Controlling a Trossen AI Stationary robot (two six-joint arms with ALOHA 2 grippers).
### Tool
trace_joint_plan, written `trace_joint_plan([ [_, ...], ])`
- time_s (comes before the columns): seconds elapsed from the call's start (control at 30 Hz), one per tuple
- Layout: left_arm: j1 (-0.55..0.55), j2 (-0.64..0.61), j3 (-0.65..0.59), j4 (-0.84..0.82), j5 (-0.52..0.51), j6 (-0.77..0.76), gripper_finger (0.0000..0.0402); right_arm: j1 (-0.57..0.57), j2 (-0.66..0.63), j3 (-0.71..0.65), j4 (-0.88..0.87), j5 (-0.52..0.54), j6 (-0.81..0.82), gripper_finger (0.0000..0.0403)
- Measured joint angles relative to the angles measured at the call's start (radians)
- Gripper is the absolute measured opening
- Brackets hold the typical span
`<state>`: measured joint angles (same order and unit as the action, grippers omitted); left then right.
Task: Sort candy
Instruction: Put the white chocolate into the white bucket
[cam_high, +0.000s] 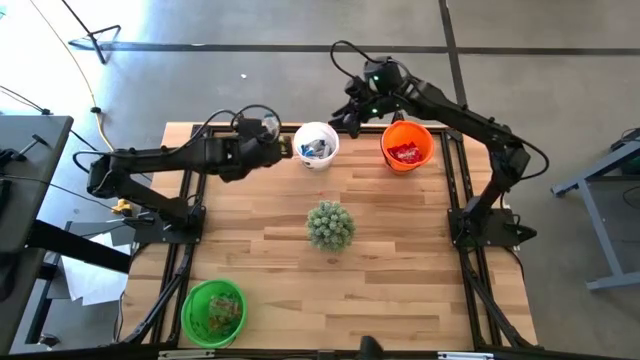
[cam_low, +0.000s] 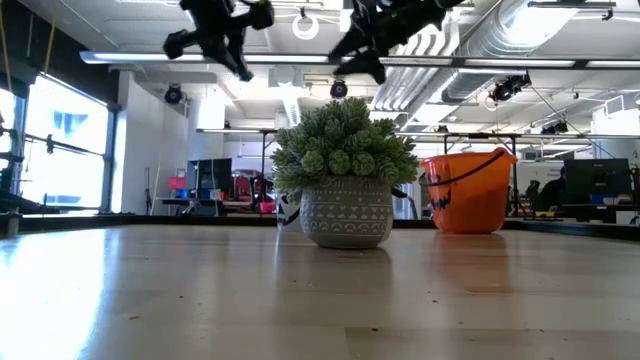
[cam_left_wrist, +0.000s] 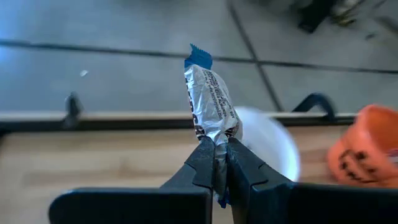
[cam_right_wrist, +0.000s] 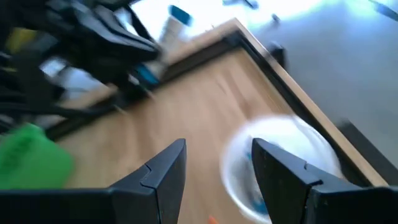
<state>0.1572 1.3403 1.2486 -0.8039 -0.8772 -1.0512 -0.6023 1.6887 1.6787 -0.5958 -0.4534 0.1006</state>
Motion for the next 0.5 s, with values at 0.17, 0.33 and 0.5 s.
trace_joint_plan([
  [0.17,0.001,0.0,0.006,0.216,0.02,0.224,0.0003,0.039,0.0,0.0,0.154,-0.082,0.022,0.0178],
  [0.33,0.001,0.0,0.006,0.418,0.063,0.404,0.0003,0.083,0.0,0.0,0.232,-0.103,-0.052,0.0178],
  [0.5,0.0,0.0,0.006,0.551,0.092,0.496,0.0003,0.119,0.0,0.0,0.265,-0.105,-0.098,0.0178],
])
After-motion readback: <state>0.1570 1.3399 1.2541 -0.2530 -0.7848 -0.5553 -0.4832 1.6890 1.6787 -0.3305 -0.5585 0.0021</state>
